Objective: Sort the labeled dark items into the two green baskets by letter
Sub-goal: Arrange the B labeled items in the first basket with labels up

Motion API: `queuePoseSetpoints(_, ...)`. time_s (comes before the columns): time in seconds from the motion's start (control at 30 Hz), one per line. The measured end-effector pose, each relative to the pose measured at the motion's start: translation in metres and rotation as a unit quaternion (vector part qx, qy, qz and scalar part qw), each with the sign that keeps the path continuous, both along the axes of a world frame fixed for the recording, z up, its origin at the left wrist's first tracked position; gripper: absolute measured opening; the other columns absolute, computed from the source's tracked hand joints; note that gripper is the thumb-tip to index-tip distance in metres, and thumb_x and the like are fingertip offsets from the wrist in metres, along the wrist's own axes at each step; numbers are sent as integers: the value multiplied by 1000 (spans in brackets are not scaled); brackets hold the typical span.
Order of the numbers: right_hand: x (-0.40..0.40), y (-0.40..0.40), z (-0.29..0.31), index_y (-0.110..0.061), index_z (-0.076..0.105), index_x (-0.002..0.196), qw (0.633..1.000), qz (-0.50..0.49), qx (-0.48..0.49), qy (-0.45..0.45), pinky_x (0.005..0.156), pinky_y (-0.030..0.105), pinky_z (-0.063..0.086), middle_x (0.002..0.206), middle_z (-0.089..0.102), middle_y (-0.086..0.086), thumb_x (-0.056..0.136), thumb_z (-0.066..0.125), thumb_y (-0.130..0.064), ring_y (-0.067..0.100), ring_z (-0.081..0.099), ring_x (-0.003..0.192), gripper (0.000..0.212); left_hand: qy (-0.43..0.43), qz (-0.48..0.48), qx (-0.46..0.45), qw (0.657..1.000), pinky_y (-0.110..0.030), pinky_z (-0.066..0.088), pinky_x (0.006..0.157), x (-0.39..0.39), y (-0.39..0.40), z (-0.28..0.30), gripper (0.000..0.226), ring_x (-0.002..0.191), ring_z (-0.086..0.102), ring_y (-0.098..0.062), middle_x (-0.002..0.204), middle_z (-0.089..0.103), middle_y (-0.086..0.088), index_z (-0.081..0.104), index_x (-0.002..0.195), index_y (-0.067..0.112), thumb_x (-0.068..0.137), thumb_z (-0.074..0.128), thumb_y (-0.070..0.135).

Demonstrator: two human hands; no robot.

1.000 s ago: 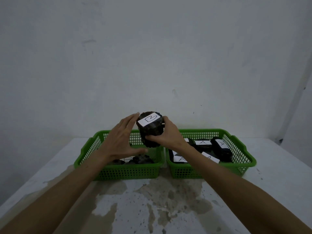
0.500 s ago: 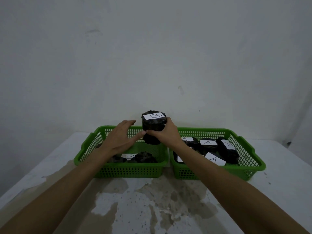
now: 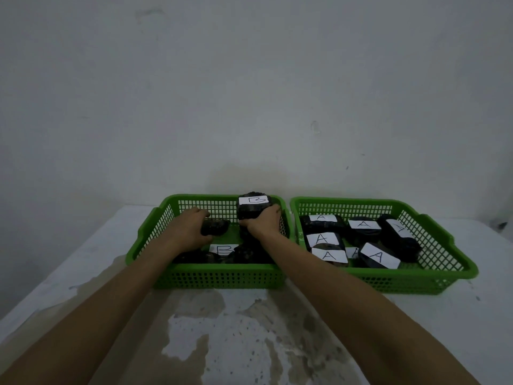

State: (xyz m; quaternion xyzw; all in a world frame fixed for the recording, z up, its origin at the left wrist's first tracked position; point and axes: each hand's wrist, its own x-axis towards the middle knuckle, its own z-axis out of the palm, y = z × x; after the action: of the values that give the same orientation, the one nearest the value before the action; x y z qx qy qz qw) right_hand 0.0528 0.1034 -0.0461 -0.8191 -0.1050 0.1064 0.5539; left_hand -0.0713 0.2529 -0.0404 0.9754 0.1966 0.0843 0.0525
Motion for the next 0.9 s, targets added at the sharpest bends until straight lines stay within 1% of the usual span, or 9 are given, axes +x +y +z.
queuePoseSetpoints(0.2,5,6,-7,0,38,132,1000,2,2,-4,105,41,47,136,49,17,59,95,-18,32,54,121,94,24,18,-12,999,-43,43,104,12,17,-11,76,130,45,-30,143,47,-14,42,144,12,83,71,47)
queuePoseSetpoints(0.27,3,3,-2,-1,32,138,1000,10,6,-15,107,40,45,139,44,16,63,93,-17,33,50,126,98,32,22,-13,999,-44,42,107,16,21,-14,79,133,43,-31,146,44,-15,39,146,12,83,70,47)
queuePoseSetpoints(0.4,2,-5,12,-7,10,155,997,40,1,-67,115,47,35,152,28,16,70,90,-25,35,35,139,119,59,27,10,998,-45,41,107,25,26,-18,84,135,42,-32,148,43,-14,36,148,13,81,71,49)
queuePoseSetpoints(0.43,1,-7,17,-8,7,156,995,47,-8,-90,116,47,33,154,26,16,72,88,-27,35,32,141,119,68,30,20,997,-46,41,107,27,27,-18,85,135,42,-32,149,43,-14,35,148,13,80,71,49)
queuePoseSetpoints(0.53,0,-17,33,-9,14,156,982,81,-45,-164,116,42,31,154,26,15,80,81,-31,32,30,141,104,87,39,35,995,-46,44,102,31,28,-18,83,131,46,-32,146,46,-13,39,145,15,78,72,50)
queuePoseSetpoints(0.7,-7,-26,47,-13,34,148,948,145,-105,-262,101,35,40,146,38,11,86,71,-28,27,42,131,74,87,57,13,994,-44,49,95,38,32,-19,59,120,53,-30,132,54,-12,52,129,14,79,73,37)
queuePoseSetpoints(0.77,-11,-29,47,-14,41,144,933,172,-127,-289,96,34,43,141,43,10,88,69,-26,26,46,127,64,89,62,2,994,-40,51,89,41,30,-18,50,116,55,-29,128,55,-11,52,122,12,80,72,28)
queuePoseSetpoints(0.83,-14,-33,45,-13,47,139,910,198,-160,-326,96,35,44,137,47,10,89,67,-24,26,48,125,56,96,67,5,993,-38,50,84,46,27,-17,48,113,57,-28,126,57,-11,49,121,11,81,72,24)
queuePoseSetpoints(0.9,-18,-37,43,-11,50,137,888,222,-194,-354,98,38,46,135,48,10,90,66,-24,27,48,124,52,110,68,31,991,-38,49,86,49,26,-15,52,115,58,-28,127,58,-11,47,125,11,81,72,24)
